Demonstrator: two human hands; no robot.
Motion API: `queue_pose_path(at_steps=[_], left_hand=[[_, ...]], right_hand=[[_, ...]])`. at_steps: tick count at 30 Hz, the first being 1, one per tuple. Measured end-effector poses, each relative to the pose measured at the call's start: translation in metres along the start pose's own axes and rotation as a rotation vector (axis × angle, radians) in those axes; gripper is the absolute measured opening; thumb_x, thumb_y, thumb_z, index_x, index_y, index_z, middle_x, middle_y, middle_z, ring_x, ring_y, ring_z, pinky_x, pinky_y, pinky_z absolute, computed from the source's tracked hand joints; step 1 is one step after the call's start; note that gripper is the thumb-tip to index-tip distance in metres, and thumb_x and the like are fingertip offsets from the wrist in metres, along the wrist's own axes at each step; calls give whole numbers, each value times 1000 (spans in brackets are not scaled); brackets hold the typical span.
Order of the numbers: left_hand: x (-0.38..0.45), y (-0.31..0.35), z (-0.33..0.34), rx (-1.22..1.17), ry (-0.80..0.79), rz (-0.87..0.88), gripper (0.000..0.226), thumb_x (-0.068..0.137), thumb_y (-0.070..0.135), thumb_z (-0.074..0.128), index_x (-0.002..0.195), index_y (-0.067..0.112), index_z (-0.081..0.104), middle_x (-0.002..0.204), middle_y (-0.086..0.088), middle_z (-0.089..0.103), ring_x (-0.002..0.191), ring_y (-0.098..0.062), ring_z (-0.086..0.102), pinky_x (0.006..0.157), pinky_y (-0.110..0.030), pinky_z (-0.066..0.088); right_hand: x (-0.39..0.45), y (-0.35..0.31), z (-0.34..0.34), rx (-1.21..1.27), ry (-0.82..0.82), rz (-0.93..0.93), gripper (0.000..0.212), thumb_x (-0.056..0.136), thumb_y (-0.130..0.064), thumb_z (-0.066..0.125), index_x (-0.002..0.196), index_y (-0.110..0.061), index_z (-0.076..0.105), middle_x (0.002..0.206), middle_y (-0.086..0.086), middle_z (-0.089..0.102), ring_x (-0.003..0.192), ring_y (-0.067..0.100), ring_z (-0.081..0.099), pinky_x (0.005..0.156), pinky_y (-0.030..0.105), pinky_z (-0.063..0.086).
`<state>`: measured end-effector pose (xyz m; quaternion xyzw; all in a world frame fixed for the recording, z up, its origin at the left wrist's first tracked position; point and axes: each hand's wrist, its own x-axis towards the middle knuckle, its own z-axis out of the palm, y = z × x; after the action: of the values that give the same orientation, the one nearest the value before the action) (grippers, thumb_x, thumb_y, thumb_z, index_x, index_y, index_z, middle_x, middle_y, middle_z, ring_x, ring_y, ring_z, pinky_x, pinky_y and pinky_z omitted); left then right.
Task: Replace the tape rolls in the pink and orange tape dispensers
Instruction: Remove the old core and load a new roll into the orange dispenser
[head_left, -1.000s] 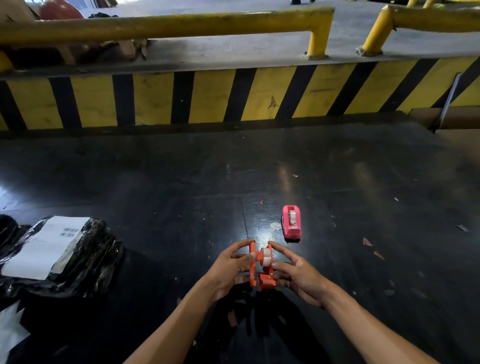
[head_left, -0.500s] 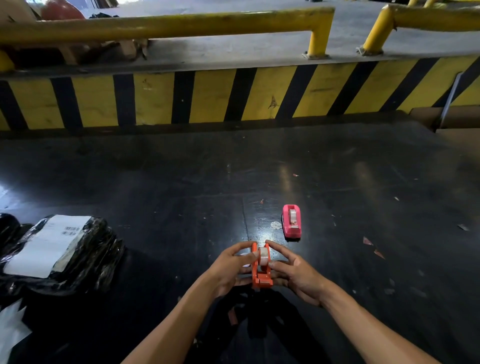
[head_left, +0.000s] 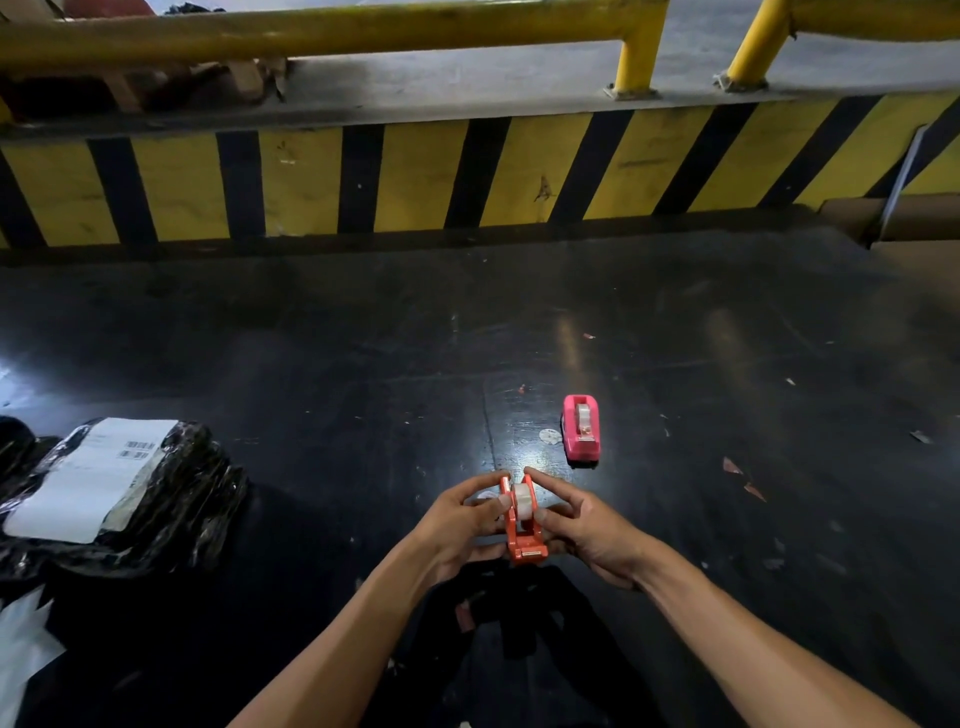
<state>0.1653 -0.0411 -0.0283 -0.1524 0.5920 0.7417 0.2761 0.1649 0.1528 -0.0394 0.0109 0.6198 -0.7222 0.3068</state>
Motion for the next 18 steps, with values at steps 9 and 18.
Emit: queue_pose_path(at_steps=[9,18], left_hand=[[6,-27,8,-128,168,-10,34,93,11,67,123,9,51,106,-25,74,82,-29,76,69,-41,64],[1,-69,-16,725,237,342,64,82,11,75,139,24,49,131,3,53,114,-8,57,92,0,38]], right_hand=[[2,13,13,-359,37,-65,51,79,-33,75,126,-23,58,117,3,70,107,13,66,95,30,52],[4,47,-7,-1077,135,-166,55,81,-20,66,133,-23,45,129,0,57,119,19,51,101,29,39]])
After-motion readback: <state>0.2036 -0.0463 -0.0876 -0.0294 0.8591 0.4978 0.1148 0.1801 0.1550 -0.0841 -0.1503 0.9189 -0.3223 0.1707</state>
